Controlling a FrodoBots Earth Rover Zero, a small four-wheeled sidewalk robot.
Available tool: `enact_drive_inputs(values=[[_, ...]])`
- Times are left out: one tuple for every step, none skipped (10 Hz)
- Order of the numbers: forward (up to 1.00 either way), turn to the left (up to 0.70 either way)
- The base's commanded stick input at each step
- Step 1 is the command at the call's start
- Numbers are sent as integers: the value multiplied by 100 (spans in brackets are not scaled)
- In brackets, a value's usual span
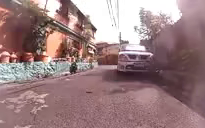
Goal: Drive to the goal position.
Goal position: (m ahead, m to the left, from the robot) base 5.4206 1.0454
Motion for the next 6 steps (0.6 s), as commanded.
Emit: enact_drive_inputs(values=[[70, 0], [70, 0], [70, 0], [70, 0], [70, 0], [70, 0]])
